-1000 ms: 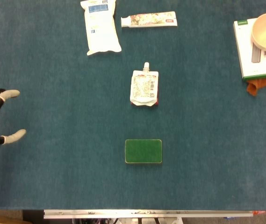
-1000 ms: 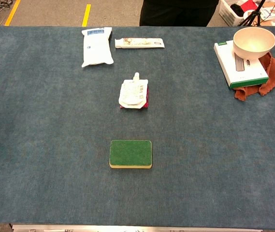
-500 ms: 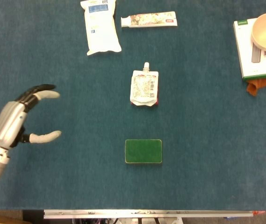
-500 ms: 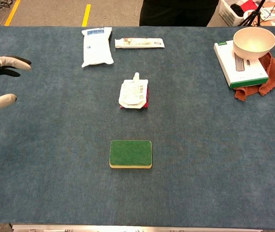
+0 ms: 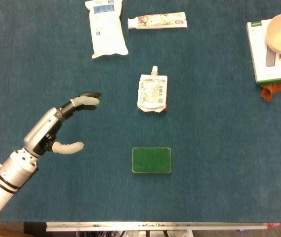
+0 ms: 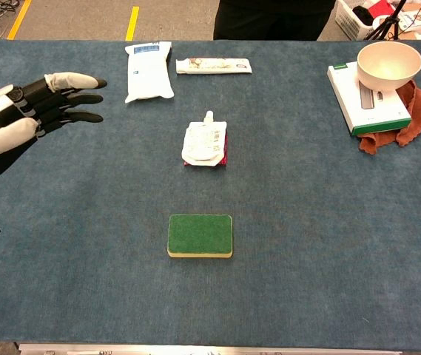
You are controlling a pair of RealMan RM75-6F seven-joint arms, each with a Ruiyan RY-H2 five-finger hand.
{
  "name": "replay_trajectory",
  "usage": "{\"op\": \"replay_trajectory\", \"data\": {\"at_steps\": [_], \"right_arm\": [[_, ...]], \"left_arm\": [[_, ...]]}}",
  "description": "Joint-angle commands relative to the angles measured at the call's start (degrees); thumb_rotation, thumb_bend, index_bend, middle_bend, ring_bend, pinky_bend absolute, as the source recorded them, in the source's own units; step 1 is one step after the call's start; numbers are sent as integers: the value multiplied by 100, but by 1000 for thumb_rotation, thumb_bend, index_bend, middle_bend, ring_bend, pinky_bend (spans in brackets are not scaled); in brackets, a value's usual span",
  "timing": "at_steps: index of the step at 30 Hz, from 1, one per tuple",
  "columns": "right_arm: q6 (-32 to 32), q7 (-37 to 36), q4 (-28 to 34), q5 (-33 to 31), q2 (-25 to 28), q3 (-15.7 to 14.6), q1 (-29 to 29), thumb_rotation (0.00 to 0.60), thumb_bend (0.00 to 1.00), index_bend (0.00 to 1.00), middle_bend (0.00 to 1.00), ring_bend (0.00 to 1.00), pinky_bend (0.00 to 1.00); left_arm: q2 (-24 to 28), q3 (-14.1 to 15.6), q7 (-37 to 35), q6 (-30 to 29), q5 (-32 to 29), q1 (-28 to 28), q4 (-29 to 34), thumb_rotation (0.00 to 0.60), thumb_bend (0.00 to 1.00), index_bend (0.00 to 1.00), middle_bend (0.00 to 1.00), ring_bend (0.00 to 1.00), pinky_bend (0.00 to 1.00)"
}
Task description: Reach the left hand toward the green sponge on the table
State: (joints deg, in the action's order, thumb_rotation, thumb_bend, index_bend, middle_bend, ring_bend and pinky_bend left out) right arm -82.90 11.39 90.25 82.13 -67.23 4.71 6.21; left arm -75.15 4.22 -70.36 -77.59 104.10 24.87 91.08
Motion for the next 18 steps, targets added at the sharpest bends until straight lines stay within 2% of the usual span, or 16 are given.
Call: {"op": "replay_trajectory", "data": {"at_steps": [1,9,15,18], "right_arm": [[0,-2,2,-3,3,2,-1,600,0,338,315,324,488],[15,-3,4,-8,4,2,2,600,0,339,314,324,488],[10,-9,6,-7,10,5,0,600,0,339,315,324,488],[10,-9,6,-10,11,8,-1,600,0,339,315,324,488]], "left_arm": [[60,261,-809,59,305,368,41,319,0,184,121,120,189],[243,695,-2951,-526,1028,889,42,281,0,185,126,120,189],[181,967,-3943,-1142,1362,1084,-255,256,0,192,132,120,215],[139,1066,-4162,-1328,1438,1143,-407,246,0,199,140,120,218]]}}
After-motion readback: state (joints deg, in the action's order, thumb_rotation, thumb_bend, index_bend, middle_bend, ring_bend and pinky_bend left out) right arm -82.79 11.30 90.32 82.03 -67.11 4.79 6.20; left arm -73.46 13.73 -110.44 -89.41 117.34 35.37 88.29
